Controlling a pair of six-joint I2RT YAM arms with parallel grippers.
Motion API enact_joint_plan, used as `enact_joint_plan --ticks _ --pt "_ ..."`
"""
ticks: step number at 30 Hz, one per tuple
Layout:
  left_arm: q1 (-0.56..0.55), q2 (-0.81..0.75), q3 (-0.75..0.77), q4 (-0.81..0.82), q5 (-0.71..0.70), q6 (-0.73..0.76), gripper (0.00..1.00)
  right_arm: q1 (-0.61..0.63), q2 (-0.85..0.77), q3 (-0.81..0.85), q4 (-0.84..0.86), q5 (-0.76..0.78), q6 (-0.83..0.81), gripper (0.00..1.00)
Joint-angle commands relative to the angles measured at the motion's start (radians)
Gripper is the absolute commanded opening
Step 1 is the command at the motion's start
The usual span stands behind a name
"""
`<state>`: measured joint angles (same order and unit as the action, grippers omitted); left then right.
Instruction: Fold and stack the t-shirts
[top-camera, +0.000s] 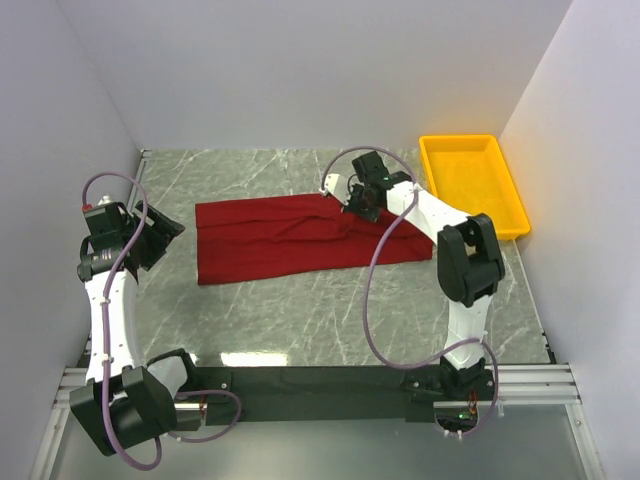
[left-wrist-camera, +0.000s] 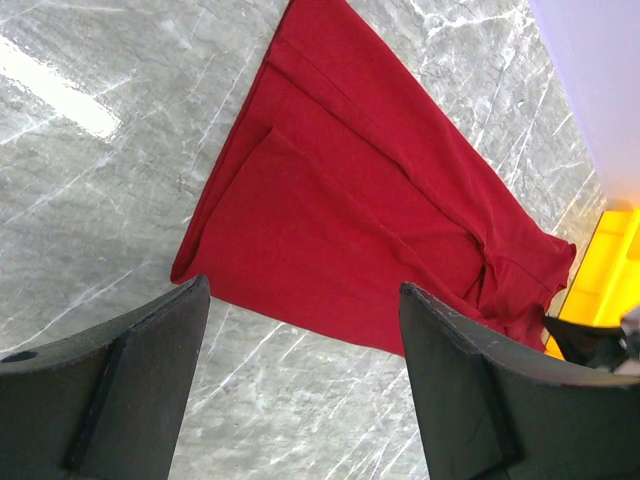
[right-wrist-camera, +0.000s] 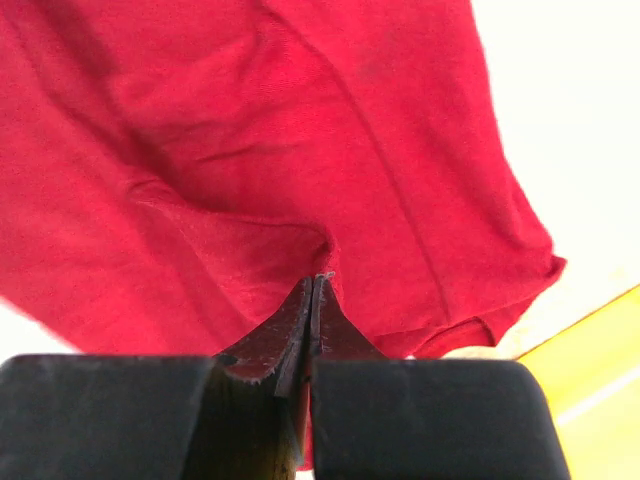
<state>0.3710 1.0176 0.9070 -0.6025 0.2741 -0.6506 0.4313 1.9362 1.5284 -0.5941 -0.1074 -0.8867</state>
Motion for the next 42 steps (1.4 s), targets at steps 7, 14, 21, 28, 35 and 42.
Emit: enact_joint_plan --ticks 7,14,21,28,35,42 --pt "0.005 -0.005 -0.002 0.041 0.036 -0.011 0.81 -0.005 0.083 0.102 0.148 0.164 -0.015 0.00" --pt "0.005 0.009 0.003 0.041 0.036 -0.004 0.81 0.006 0.110 0.104 0.220 0.190 -0.049 0.00" --pt "0.006 0.016 -0.008 0.055 0.045 -0.012 0.81 0.032 0.145 0.104 0.261 0.230 -0.047 0.17" --pt "0.006 0.026 0.000 0.047 0.040 -0.006 0.81 0.012 0.124 0.119 0.272 0.229 0.034 0.36" --pt "0.008 0.018 0.013 0.033 0.033 0.014 0.81 -0.187 0.080 0.181 -0.135 -0.041 0.095 0.39" --pt "0.006 0.035 -0.011 0.066 0.079 -0.003 0.80 -0.334 0.055 0.096 -0.291 -0.132 0.037 0.39"
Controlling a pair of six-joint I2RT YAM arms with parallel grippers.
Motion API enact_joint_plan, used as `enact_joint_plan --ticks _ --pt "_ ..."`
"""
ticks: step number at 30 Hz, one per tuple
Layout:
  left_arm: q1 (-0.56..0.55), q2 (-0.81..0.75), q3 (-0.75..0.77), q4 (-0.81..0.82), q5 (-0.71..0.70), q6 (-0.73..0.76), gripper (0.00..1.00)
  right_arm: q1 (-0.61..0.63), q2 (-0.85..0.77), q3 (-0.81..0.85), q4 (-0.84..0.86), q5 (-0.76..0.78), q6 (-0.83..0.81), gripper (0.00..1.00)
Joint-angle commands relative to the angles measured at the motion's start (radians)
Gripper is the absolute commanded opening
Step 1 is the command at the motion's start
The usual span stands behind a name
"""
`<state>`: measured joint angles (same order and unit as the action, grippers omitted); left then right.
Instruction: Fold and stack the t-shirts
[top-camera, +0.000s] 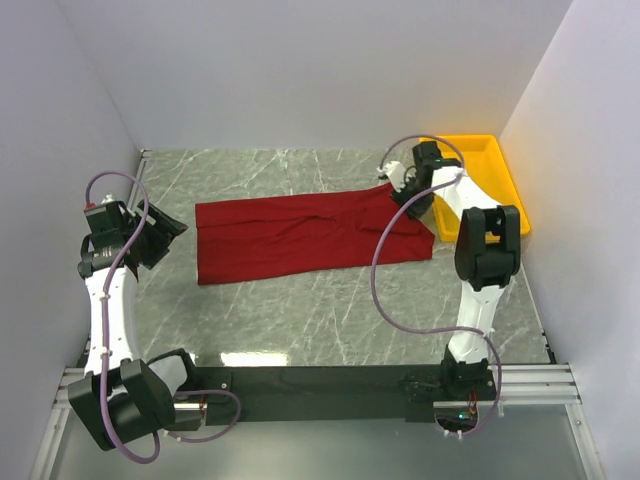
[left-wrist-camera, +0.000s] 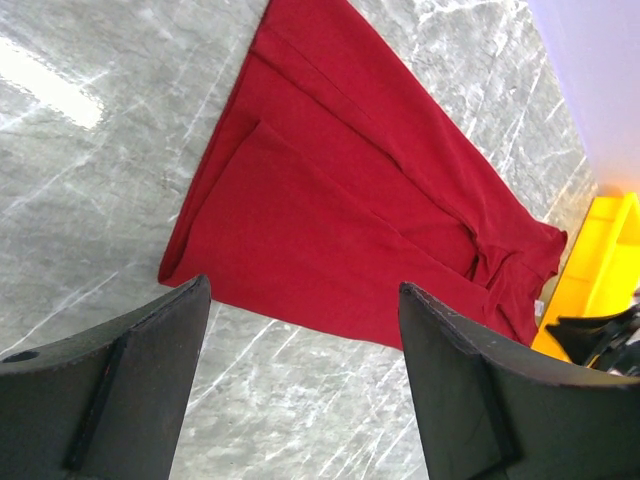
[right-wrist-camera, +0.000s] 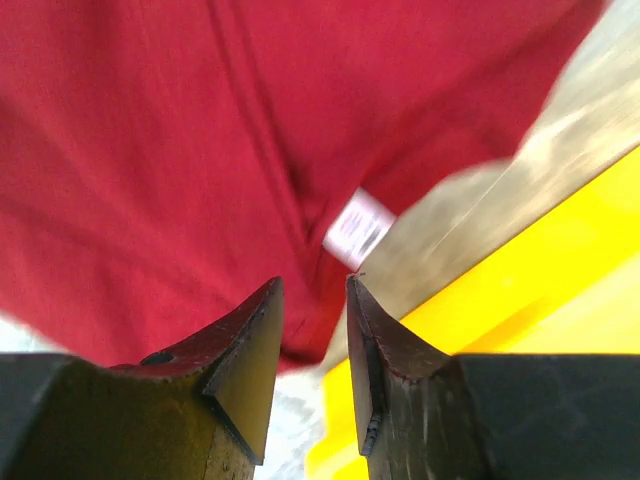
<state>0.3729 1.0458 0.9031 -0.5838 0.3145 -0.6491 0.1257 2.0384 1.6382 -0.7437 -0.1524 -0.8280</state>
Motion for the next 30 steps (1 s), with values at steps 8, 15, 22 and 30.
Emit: enact_joint_plan --ticks 8,15,22,30 --pt "0.006 0.017 -0.007 0.056 0.061 0.000 0.80 -0.084 0.042 0.077 -0.249 -0.082 -0.085 0.41" --pt "0.006 -0.007 -0.029 0.053 0.060 -0.003 0.80 -0.086 0.105 0.139 -0.258 -0.116 -0.088 0.44" --pt "0.006 -0.012 -0.033 0.052 0.064 -0.006 0.80 -0.084 0.166 0.201 -0.281 -0.104 -0.099 0.48" --pt "0.006 -0.010 -0.029 0.050 0.066 -0.009 0.80 -0.084 0.170 0.218 -0.266 -0.090 -0.108 0.54"
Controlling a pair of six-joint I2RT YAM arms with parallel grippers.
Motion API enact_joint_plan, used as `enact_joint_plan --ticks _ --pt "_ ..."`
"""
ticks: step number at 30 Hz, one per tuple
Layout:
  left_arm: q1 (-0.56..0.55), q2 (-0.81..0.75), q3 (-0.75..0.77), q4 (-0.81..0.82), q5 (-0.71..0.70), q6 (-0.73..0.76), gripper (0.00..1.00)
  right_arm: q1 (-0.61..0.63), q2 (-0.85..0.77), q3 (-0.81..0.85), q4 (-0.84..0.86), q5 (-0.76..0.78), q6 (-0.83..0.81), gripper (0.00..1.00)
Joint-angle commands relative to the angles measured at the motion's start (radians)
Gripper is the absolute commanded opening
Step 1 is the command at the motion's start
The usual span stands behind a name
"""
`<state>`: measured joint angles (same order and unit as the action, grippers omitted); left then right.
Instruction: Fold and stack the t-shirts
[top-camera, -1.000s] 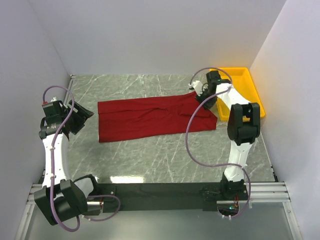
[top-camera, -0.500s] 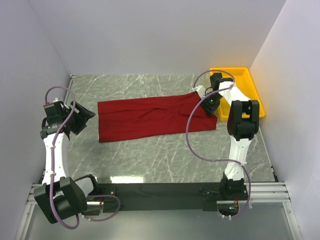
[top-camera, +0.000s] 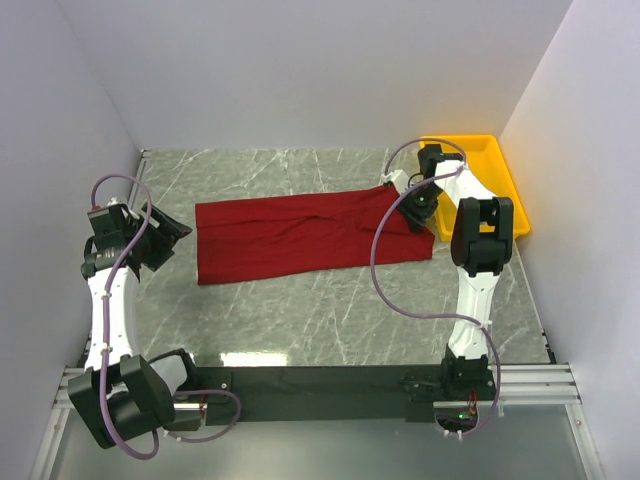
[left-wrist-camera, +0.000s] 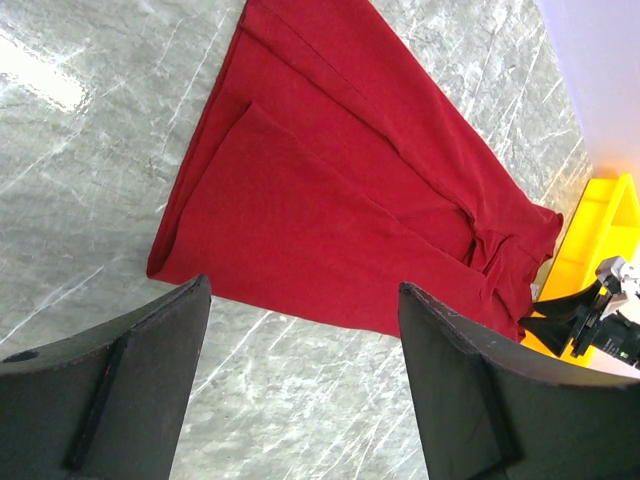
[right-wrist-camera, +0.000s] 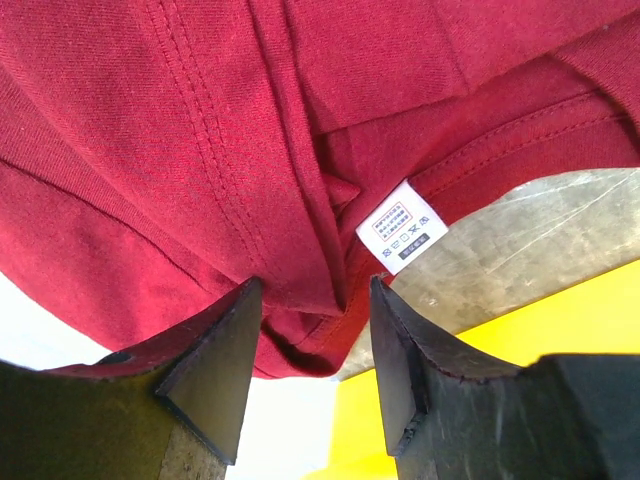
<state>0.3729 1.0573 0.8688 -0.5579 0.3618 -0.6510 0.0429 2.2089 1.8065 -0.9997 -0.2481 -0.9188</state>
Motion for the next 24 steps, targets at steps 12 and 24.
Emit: enact_joint_plan --ticks 12,24 --pt "0.006 -0.017 0.004 0.026 0.023 -0.010 0.80 0.003 -0.032 0.011 -0.008 -0.011 -0.055 0.27" --pt "0.006 -0.011 0.010 0.027 0.026 -0.007 0.80 0.040 -0.141 -0.035 0.058 0.033 -0.077 0.00"
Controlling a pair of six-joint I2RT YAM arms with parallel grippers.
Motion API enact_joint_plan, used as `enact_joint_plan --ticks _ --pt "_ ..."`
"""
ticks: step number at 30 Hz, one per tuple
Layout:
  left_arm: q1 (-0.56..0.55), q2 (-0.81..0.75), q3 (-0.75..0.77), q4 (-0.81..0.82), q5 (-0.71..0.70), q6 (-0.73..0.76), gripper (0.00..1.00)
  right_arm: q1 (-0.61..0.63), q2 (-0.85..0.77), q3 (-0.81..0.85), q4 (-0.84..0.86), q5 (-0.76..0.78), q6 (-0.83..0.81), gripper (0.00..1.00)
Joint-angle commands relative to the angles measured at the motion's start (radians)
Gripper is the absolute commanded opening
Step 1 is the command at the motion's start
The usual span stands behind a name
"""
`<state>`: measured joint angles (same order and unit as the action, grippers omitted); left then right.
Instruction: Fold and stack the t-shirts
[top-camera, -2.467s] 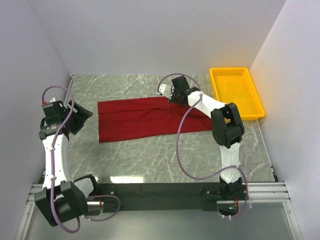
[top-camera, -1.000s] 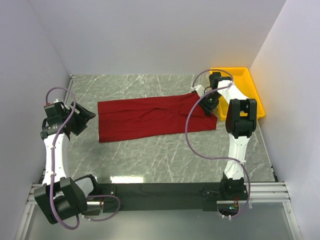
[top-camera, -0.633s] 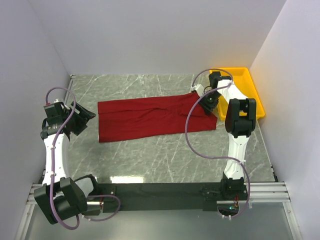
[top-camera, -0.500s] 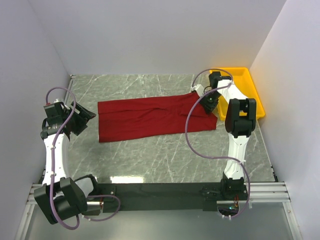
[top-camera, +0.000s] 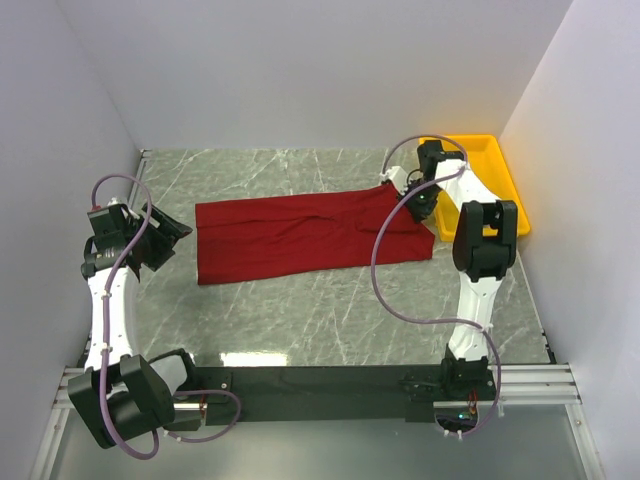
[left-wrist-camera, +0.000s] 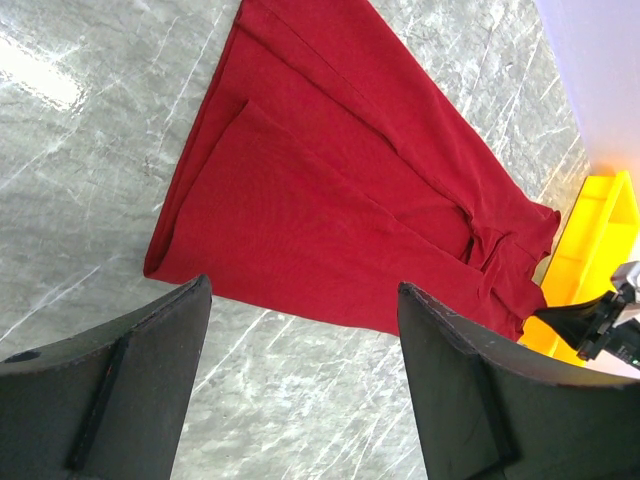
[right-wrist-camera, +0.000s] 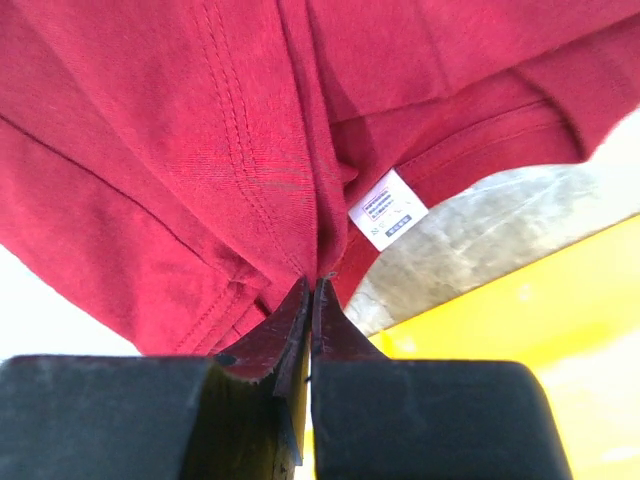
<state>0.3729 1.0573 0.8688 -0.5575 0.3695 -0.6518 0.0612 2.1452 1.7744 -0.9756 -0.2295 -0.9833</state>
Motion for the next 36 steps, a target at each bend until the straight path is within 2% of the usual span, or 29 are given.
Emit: enact_joint_plan --ticks 1,20,36 --pt "0.006 -0.013 0.010 0.027 0.019 -0.006 0.80 0.028 -0.080 -0.001 0.037 0.019 -0.014 0.00" --pt "0.008 -0.022 0.001 0.019 0.011 -0.005 0.80 0.132 0.044 0.167 0.184 0.144 0.077 0.00" --pt "0.006 -0.014 -0.010 0.025 0.009 -0.003 0.80 0.164 0.111 0.169 0.373 0.285 0.216 0.00"
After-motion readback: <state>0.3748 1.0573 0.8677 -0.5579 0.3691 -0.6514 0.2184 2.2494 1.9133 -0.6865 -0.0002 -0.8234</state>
